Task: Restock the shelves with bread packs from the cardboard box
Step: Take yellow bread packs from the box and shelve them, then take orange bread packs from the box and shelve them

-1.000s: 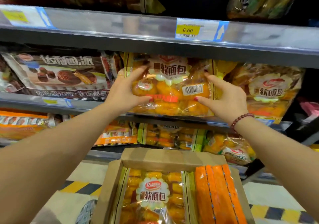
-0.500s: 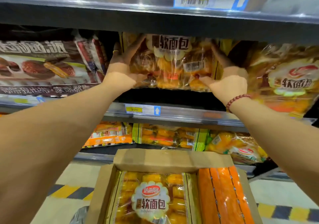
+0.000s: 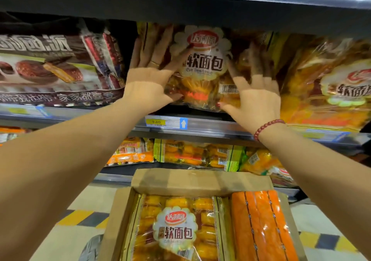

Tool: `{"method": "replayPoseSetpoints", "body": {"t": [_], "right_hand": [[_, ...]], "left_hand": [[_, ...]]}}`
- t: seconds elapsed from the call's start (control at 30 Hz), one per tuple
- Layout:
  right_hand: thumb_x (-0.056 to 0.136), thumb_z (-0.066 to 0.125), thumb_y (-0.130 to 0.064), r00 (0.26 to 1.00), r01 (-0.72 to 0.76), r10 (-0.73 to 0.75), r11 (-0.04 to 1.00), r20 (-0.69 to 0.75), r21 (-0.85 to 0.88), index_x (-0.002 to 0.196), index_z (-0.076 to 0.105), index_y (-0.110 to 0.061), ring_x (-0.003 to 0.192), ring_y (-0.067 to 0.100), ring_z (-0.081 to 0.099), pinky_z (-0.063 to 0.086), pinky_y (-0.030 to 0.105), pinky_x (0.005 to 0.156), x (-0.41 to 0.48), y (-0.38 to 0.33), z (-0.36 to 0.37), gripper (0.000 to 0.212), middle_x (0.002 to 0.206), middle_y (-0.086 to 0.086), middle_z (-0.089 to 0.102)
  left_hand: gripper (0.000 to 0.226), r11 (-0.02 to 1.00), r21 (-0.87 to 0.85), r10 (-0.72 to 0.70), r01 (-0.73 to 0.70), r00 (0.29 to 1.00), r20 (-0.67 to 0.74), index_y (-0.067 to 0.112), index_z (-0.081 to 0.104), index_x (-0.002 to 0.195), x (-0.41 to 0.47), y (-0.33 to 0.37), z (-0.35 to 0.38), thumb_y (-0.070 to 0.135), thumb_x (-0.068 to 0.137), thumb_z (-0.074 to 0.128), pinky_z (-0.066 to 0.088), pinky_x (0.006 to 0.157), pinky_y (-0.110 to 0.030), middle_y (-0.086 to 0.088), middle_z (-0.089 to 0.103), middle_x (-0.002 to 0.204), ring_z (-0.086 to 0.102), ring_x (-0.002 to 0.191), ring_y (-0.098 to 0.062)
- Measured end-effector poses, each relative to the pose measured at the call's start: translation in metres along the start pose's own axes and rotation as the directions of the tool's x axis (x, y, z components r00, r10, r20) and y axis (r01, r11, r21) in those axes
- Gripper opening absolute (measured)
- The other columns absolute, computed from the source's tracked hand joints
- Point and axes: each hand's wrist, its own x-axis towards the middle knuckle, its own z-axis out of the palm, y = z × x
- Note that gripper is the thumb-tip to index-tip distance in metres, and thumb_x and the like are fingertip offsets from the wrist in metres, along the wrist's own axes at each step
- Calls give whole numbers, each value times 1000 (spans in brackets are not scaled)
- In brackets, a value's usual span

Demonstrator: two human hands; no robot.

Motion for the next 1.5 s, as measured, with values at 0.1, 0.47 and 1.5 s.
{"method": "replayPoseSetpoints", "body": {"t": [0.1, 0.47, 1.5], "right_hand": [[81, 55, -64, 982, 102, -85, 990, 166, -97, 147, 23, -35, 125, 35, 45, 42, 45, 97, 19, -3, -3, 79, 148, 14, 34], [61, 77, -59, 968, 251, -251, 965, 3, -73, 147, -9, -43, 145, 36, -11, -1, 60, 114, 57, 11, 35, 122, 159, 8, -13], [85, 64, -33, 955, 222, -285, 874, 85, 432, 134, 47, -17, 131, 26, 38, 35, 42, 106, -217, -38, -44, 55, 142, 7, 43]], "left_hand": [[98, 985, 87, 149, -146, 988, -33, 34, 18, 156, 12, -7, 15, 69, 75, 61, 3, 117, -62, -15, 15, 162, 11, 147, -45], [93, 964, 192, 206, -184, 973, -103, 32, 28, 154, 24, -19, 46, 88, 79, 33, 19, 117, -58, -17, 27, 157, 26, 143, -45], [55, 843, -422, -72, 333, 848, 524, 19, 61, 129, -225, 70, -103, 46, 81, 61, 45, 96, -43, -7, 61, 128, 49, 123, -29]]}}
